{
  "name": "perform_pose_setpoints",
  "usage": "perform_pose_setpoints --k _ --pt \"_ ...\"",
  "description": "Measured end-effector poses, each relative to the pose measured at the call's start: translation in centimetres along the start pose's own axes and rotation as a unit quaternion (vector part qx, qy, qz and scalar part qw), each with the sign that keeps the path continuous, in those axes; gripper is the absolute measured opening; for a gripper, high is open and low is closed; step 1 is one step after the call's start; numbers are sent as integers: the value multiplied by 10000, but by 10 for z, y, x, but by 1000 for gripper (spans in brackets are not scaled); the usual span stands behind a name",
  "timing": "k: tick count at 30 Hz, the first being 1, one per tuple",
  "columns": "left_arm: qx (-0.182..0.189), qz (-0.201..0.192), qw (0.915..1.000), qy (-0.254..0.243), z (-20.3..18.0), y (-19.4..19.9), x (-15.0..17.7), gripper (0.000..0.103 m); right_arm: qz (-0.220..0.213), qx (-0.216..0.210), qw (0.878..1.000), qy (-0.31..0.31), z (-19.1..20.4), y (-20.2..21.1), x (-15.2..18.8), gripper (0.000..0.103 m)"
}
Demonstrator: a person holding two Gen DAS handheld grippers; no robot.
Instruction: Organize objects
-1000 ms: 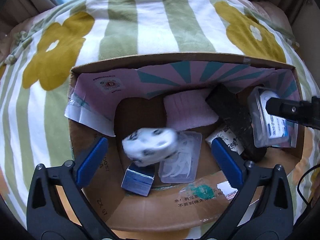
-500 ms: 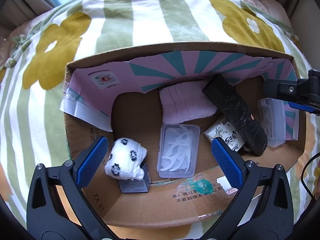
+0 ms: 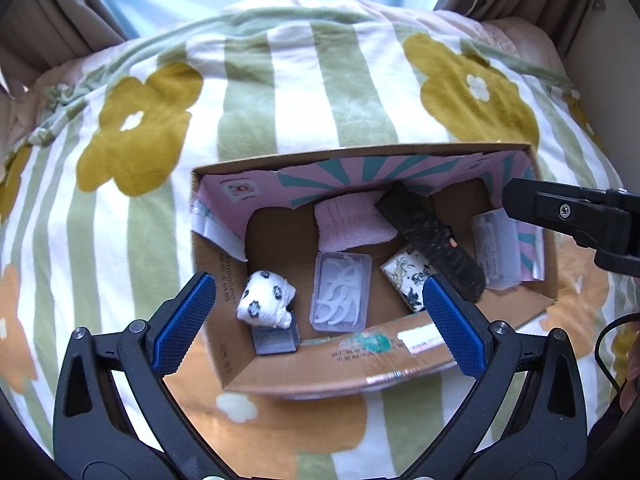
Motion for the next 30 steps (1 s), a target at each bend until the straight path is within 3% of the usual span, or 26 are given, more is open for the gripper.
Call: perform_pose_setpoints --k 7,14,23,30 --pt "64 -239 9992 309 18 80 20 103 -429 20 9974 571 31 83 30 97" --pt "18 -371 9975 596 42 149 71 103 -592 -45 9954 751 40 136 83 97" --pt "25 -423 9950 901 55 194 141 103 -745 214 9919 1003 39 151 159 97" --pt "168 -450 9948 897 42 196 161 103 -733 310 9934 829 30 151 184 97"
Point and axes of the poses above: each gripper's, at about its wrist camera, not at the fingertips, and y roughly against the way its jaws point, z to its left, x to its underside, the point moved 3 cm from there along -y, roughly the way its jaws point, and after that the axes turned 5 degrees about -x, right-handed, at the moved point
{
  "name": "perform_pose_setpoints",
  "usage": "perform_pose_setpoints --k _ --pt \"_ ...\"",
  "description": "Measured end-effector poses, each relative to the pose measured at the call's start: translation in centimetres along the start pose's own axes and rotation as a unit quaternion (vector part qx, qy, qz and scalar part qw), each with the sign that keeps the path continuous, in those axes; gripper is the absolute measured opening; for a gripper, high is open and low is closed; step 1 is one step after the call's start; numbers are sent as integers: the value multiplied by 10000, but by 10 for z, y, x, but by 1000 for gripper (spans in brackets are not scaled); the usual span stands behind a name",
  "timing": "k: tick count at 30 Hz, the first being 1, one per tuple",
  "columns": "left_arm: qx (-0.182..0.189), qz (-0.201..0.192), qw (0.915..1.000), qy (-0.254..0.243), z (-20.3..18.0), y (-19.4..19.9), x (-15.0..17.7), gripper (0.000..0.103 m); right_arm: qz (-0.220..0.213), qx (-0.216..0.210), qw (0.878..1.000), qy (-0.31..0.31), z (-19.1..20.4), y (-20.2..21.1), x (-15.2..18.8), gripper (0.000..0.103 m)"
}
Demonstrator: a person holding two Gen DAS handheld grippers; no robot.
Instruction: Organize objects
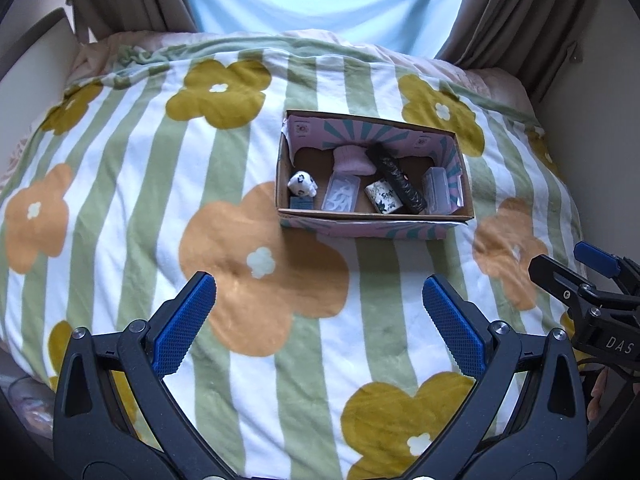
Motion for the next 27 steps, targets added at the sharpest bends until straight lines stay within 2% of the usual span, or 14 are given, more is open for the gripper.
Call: perform_pose_setpoints --k 10,27 --pt "65 -91 9998 -134 -16 5 -5 103 -73 79 9999 -47 -5 10 5 97" --pt "96 -123 9999 -54 -18 10 -5 103 -86 105 9999 -48 -7 14 5 97"
Point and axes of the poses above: each gripper's, at about its wrist camera, not at the fingertips, and y roughly against the way its jaws point, z to its left, x to its underside, the point moved 3 cm from there along -y, roughly the way its jaws point, and after that the axes turned 5 degrees about -x, right-handed, at the moved point
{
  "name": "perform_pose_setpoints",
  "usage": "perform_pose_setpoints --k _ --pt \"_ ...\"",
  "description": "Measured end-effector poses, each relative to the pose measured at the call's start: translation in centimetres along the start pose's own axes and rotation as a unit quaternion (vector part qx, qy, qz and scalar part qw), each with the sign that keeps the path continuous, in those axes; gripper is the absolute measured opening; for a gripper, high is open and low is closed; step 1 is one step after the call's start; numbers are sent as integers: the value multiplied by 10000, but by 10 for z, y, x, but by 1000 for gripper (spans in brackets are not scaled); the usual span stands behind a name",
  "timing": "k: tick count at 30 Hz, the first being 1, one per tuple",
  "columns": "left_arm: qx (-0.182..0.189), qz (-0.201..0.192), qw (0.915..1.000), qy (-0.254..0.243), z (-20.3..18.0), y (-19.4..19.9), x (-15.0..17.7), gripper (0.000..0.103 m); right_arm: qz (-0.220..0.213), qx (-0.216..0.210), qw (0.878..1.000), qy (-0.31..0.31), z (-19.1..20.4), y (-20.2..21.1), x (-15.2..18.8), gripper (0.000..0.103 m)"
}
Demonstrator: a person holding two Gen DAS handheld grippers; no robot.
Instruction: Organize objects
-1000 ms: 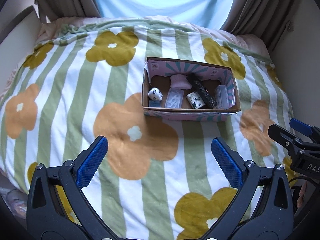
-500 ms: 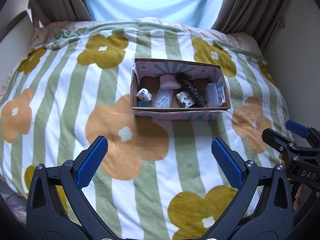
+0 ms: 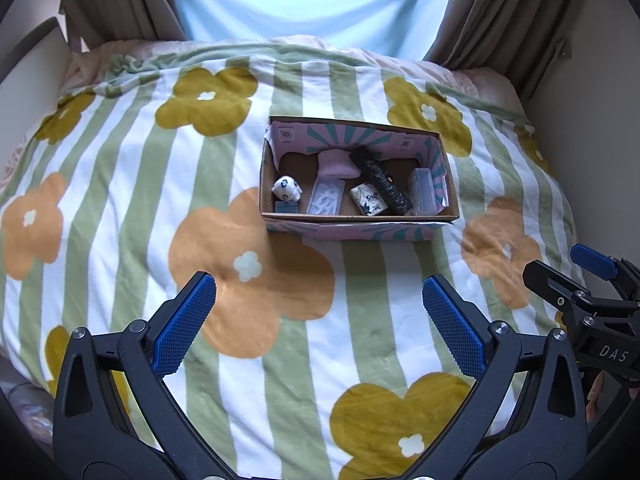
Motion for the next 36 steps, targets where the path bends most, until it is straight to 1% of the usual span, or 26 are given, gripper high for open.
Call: perform_pose_setpoints --k 11,14,27,31,33,36 --pt "-30 -29 10000 10 0 1 2 103 -19 13 10000 -2 -2 3 2 97" --pt "12 -36 10000 32 -1 2 2 103 -39 6 10000 3 -5 4 1 97" --pt "-53 -96 9999 83 -5 6 -3 103 -47 -13 10000 13 -7 5 -2 97" --pt "-227 -155 9996 41 -7 9 -3 103 -50 -16 10000 11 -7 6 -2 97" --pt "-326 -225 9991 134 -6 10 -1 103 -56 -12 10000 15 -6 6 -3 97" --pt "-179 -231 9991 291 -3 10 1 103 -66 -15 10000 21 -6 7 -5 97"
Point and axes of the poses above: each gripper's, at about its wrist camera, not at the fingertips, and y roughly against the way its jaws point, z to its left, x to its underside, the point moved 3 cm from there along -y, roughly the way its jaws point, and after that the axes turned 5 degrees about -x, right-handed, at the moved point
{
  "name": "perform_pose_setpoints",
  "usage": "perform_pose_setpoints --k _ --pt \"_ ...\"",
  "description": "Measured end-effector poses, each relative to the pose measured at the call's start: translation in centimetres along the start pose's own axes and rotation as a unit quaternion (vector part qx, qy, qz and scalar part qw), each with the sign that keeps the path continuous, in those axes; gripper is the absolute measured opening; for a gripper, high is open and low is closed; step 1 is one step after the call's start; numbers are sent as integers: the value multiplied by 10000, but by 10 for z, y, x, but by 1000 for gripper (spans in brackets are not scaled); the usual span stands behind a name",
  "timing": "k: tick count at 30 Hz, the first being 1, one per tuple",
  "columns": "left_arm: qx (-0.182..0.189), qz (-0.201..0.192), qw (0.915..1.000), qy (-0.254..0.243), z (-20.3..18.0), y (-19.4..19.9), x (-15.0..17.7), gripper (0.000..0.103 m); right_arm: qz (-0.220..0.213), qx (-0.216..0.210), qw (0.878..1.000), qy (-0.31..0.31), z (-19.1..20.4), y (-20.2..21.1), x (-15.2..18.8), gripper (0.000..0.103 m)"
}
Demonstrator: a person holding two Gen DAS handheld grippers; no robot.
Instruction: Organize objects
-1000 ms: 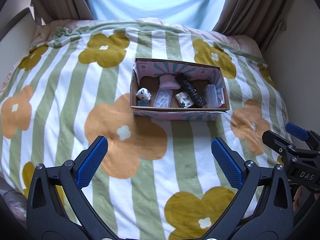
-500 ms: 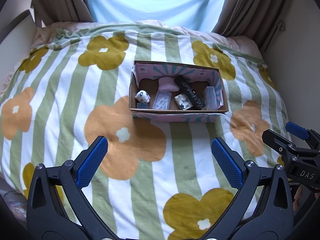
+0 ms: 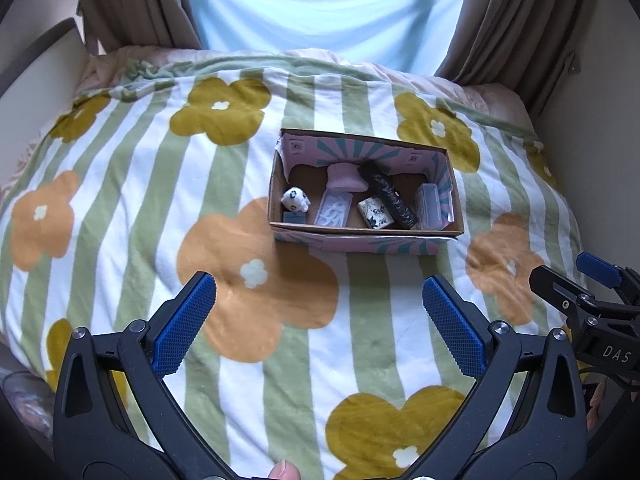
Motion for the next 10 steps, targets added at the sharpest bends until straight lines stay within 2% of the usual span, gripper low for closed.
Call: perform_pose_setpoints --k 5,8,10 --pt "-274 -46 9996 31 -1 -4 4 103 0 -15 10000 5 0 0 -3 97" --pt "-319 -103 9994 4 -1 -5 6 103 22 -3 10000 5 1 -1 -3 97" --pt "-274 24 9996 -43 -1 -11 6 103 73 -15 10000 -23 1 -5 -4 97"
Point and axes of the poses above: each gripper's, at about its wrist camera, not at the fingertips, and y roughly against the way its jaws point, z to its left, x to its underside, the point moved 3 cm from there along -y, roughly the way its jaws point, and after that the axes turned 5 degrees about -x, right-handed, at the moved point
